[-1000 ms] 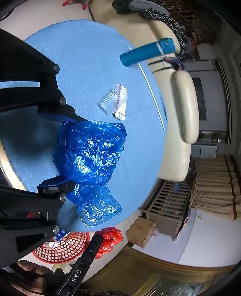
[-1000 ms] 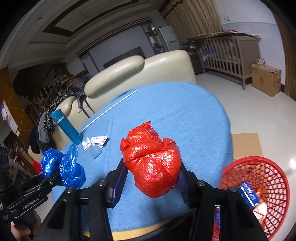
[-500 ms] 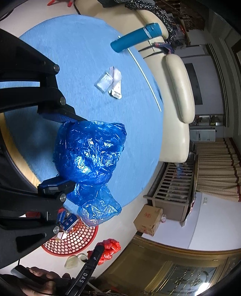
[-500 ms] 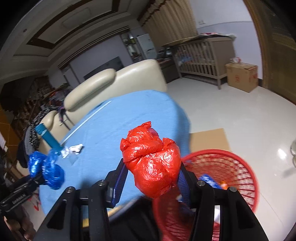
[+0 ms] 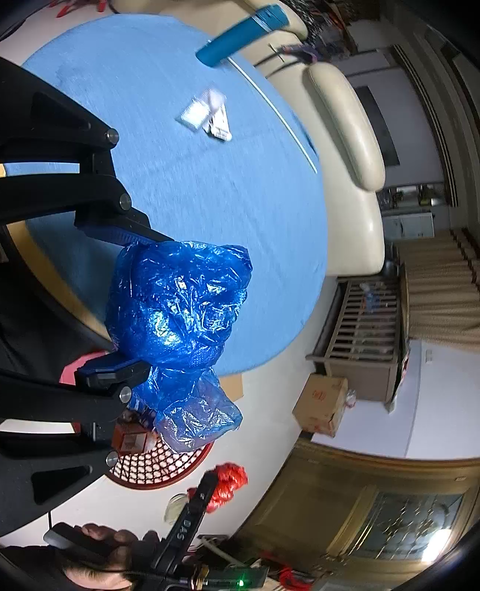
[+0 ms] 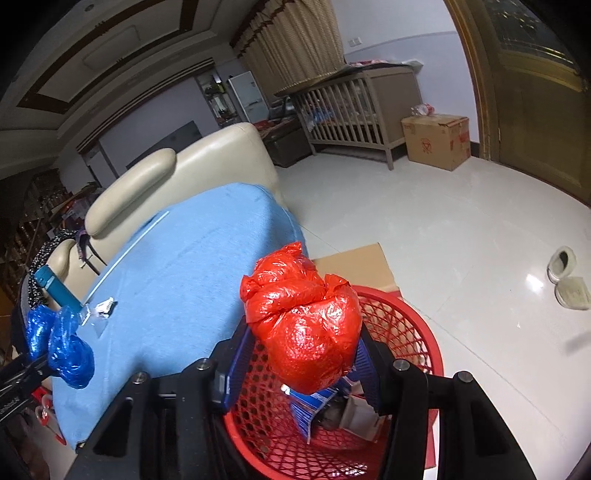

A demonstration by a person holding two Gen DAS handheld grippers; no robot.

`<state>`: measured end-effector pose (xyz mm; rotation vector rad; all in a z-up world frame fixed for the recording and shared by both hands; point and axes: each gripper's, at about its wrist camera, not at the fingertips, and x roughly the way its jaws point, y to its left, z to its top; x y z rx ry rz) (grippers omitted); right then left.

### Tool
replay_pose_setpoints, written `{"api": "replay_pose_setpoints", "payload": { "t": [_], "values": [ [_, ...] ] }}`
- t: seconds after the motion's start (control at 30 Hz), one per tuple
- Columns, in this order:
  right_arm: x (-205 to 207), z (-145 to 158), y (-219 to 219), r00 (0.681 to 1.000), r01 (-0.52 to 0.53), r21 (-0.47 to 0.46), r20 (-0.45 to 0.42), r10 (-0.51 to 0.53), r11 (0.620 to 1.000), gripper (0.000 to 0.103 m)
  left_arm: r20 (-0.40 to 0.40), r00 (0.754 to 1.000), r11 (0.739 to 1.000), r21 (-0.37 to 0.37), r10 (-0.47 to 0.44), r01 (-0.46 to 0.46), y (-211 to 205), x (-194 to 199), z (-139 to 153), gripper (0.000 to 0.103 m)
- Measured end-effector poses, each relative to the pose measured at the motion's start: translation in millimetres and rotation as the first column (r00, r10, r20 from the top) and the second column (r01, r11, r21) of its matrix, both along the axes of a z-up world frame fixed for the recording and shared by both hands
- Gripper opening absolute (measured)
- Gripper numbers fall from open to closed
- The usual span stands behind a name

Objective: Collect trash
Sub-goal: 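Open the right tool to drop the red bag into the basket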

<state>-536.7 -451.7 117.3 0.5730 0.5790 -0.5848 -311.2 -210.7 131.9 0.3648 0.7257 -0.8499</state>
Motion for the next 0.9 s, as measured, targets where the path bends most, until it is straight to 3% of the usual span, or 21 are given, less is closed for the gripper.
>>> {"api": "replay_pose_setpoints", "payload": {
  "t": [0.43,0.57,0.67,0.9],
  "values": [
    [-12.2,-26.9,-27.5,0.997,0.059,0.041,-0.058,-0.057,0.997,0.055,-0.003,0.993,0.992,0.044,-0.122,0.122,-44.7,-27.4,-6.4,0.052],
    [-5.9,-35.3,-32.4,0.995,0.041,0.064,-0.089,-0.036,0.997,0.059,-0.012,0.990,0.989,0.047,-0.138,0.139,-52.7,-27.0,-8.0,0.052],
    [-2.9,-43.4,-37.4,0.993,0.039,0.088,-0.111,-0.029,0.995,0.073,-0.014,0.987,0.985,0.055,-0.163,0.164,-65.3,-31.0,-10.7,0.052],
    [-21.9,-38.2,-45.2,0.994,0.081,0.080,-0.079,-0.075,0.994,0.076,-0.025,0.977,0.973,0.083,-0.214,0.215,-95.8,-40.9,-19.9,0.052]
  ]
}}
